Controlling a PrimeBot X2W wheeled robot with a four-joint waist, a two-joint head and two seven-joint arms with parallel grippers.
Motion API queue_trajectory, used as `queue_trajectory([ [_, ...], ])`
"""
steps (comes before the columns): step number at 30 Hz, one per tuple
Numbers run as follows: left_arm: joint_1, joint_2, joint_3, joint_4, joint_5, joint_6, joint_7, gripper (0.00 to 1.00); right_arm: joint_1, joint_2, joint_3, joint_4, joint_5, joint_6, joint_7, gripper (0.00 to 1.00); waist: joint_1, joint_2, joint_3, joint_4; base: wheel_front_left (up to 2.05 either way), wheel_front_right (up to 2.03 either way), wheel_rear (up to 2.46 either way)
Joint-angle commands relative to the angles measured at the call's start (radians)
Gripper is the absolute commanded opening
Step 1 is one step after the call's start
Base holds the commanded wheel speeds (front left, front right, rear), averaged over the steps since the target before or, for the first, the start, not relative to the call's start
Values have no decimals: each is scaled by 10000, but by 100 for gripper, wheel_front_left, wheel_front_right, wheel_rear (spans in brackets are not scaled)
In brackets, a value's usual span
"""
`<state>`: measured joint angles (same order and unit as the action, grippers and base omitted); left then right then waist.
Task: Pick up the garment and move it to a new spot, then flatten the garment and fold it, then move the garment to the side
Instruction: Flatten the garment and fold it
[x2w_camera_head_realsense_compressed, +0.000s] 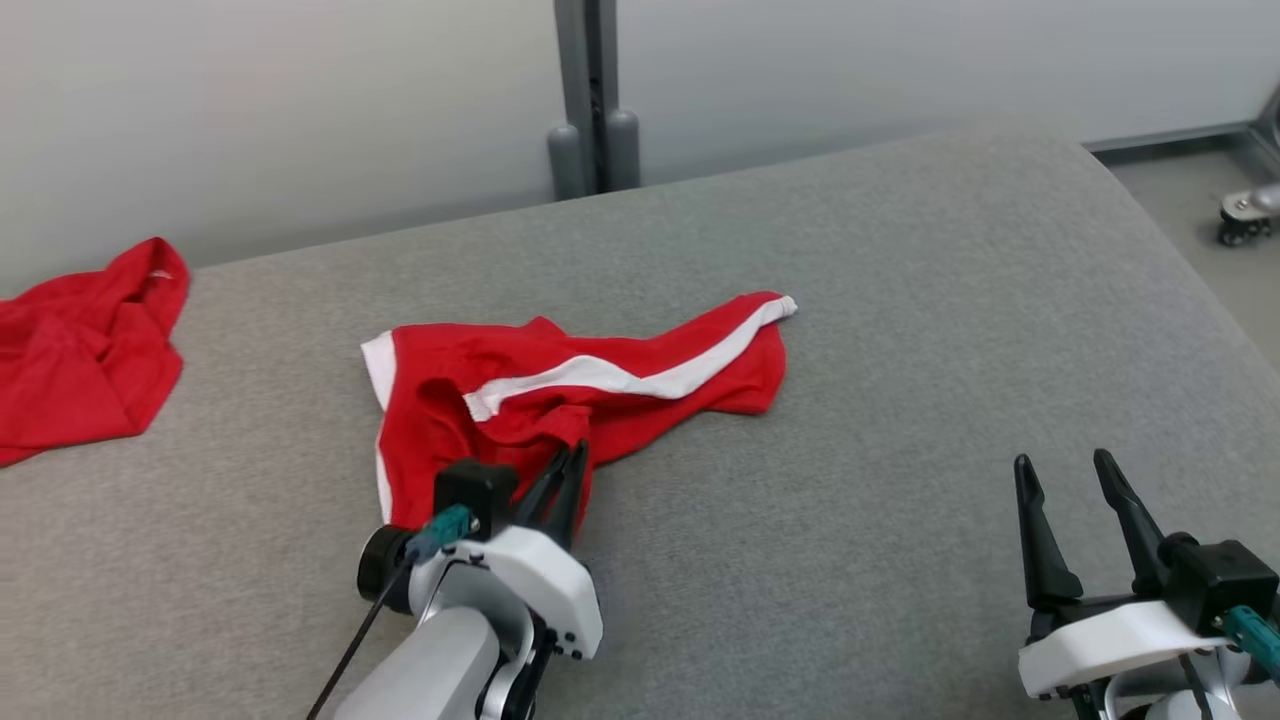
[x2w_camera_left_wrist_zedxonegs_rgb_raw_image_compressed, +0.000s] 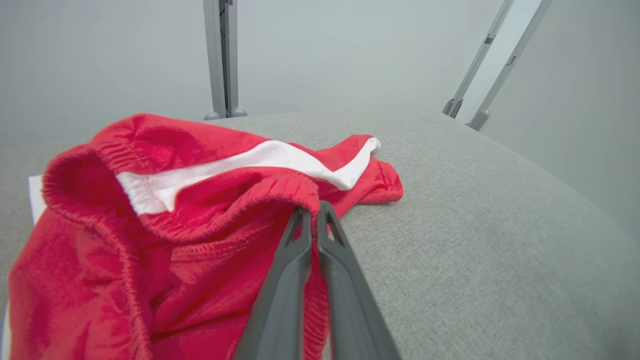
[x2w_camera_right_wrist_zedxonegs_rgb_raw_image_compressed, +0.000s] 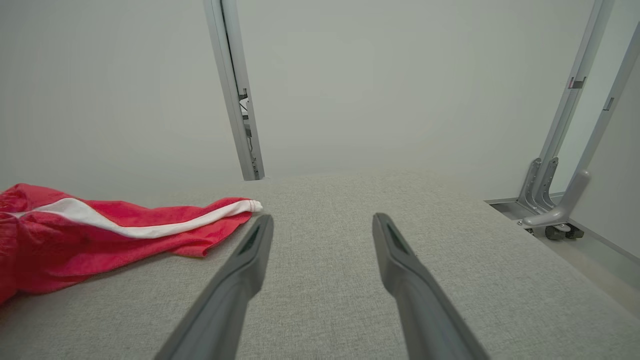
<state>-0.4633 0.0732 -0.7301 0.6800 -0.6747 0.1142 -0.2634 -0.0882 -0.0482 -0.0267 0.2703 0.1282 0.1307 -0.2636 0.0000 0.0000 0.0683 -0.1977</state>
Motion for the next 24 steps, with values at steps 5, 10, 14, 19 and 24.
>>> queue_trajectory([
  [5,1123,773,215,-1733,496,64,-7,0,253,-48,-127,-80,68,2,-15,100,0,0,-475,684,0,0,0],
  [10,2337,1836,265,-3592,610,549,204,0,406,-48,-160,-71,131,2,-17,100,0,0,-692,1121,0,0,0],
  [14,3279,2660,502,-4972,444,1092,625,0,523,-50,-260,-81,124,2,-17,100,0,0,-768,1401,0,0,0],
  [19,4201,3566,846,-5968,265,1626,1001,0,616,-50,-350,-38,100,2,-15,100,0,0,-802,1667,0,0,0],
  [24,4705,3881,1018,-5899,16,1714,1100,0,652,-50,-331,61,86,2,-15,100,0,0,-829,1790,0,0,0],
])
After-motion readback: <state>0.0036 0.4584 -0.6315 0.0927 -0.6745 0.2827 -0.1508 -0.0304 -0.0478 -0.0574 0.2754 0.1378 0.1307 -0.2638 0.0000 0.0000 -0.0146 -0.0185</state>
